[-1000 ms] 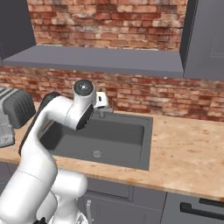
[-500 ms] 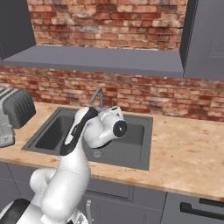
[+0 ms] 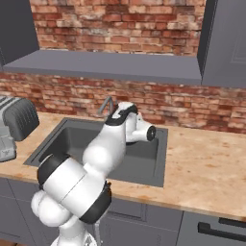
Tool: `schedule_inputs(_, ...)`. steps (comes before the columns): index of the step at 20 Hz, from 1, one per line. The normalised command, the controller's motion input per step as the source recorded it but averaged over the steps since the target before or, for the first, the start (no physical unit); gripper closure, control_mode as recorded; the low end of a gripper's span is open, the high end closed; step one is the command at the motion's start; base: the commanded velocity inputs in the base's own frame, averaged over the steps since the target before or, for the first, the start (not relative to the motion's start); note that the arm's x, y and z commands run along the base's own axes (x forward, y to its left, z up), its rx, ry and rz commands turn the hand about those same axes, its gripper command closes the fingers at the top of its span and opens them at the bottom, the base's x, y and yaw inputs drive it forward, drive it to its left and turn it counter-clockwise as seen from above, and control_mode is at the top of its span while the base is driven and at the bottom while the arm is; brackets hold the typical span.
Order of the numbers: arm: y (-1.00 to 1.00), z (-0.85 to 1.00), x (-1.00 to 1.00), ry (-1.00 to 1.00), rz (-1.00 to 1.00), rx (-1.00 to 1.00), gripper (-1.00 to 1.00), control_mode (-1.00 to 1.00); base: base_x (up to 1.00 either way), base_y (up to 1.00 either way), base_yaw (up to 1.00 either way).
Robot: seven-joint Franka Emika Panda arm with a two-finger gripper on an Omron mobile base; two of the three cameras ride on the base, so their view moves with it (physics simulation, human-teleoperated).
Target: Turn on the sink faucet and place the jug under the water for a few seconds to fill it up.
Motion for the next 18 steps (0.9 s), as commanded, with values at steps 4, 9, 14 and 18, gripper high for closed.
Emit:
schedule_inputs(4,0.0,-0.26,0.93,0.0,0.09,0.0,-1.0,-1.0,0.0,0.0,0.0)
schedule_inputs(9,-0.05,-0.52,0.68,-0.02,0.08,0.01,-1.0,-1.0,0.0,0.0,0.0)
schedule_inputs(14,-0.15,-0.24,0.46,-0.08,0.07,0.03,-1.0,-1.0,0.0,0.0,0.0)
schedule_inputs(18,-0.02,-0.09,0.6,-0.02,0.04,0.03,-1.0,-1.0,0.0,0.0,0.0)
